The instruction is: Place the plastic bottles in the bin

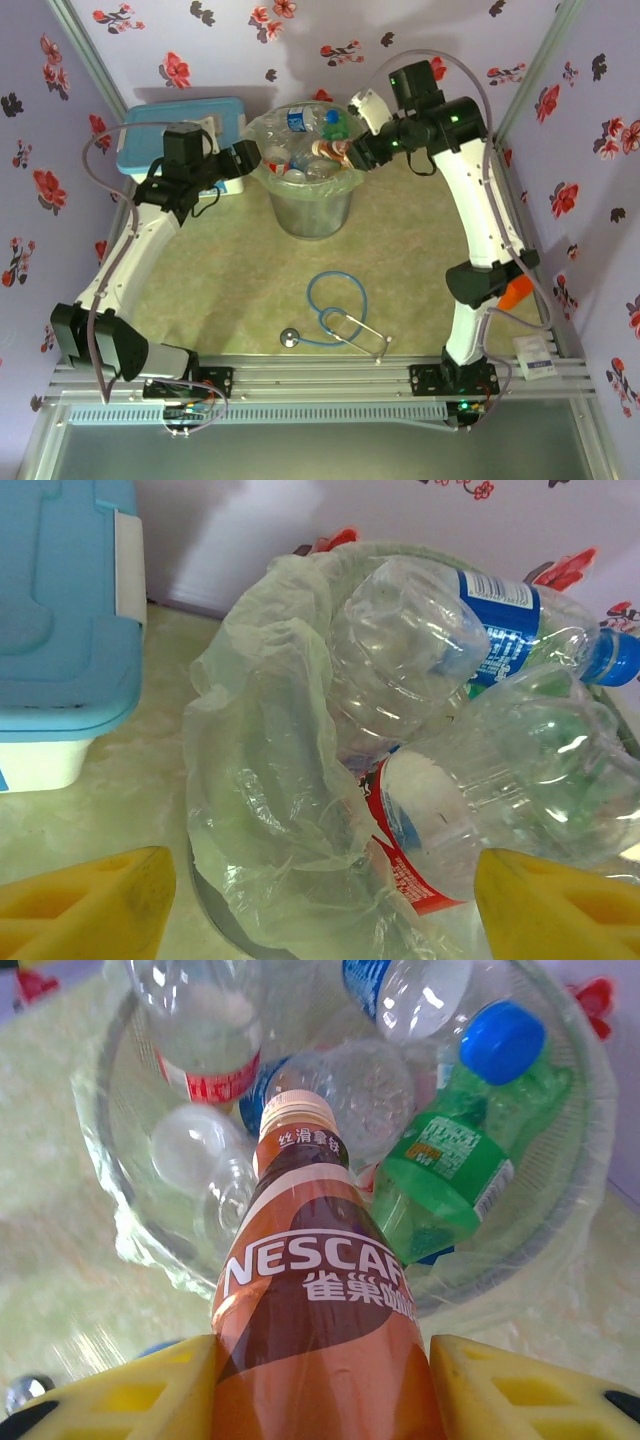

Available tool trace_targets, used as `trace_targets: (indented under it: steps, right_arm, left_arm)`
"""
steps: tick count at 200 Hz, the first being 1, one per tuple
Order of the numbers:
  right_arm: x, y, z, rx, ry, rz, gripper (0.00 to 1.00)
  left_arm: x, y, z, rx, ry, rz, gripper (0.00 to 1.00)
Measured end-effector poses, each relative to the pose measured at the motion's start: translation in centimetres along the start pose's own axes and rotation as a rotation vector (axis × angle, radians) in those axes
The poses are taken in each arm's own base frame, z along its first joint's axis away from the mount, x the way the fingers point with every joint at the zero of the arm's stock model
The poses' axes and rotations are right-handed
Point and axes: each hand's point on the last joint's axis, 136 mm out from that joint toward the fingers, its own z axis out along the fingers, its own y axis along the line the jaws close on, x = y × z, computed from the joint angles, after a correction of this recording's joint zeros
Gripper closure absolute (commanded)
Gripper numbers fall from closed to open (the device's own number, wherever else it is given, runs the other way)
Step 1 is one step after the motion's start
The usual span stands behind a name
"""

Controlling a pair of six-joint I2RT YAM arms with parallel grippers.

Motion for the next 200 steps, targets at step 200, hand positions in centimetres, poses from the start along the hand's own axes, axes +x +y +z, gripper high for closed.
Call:
trace_targets:
  steps: [200]
  right_arm:
    - [-1.9, 5.0, 6.1, -0.044, 0.059, -0.632, 0.66]
  left_arm:
    - [0.8, -0.1, 2.4, 0.009, 0.022, 0.006, 0.22]
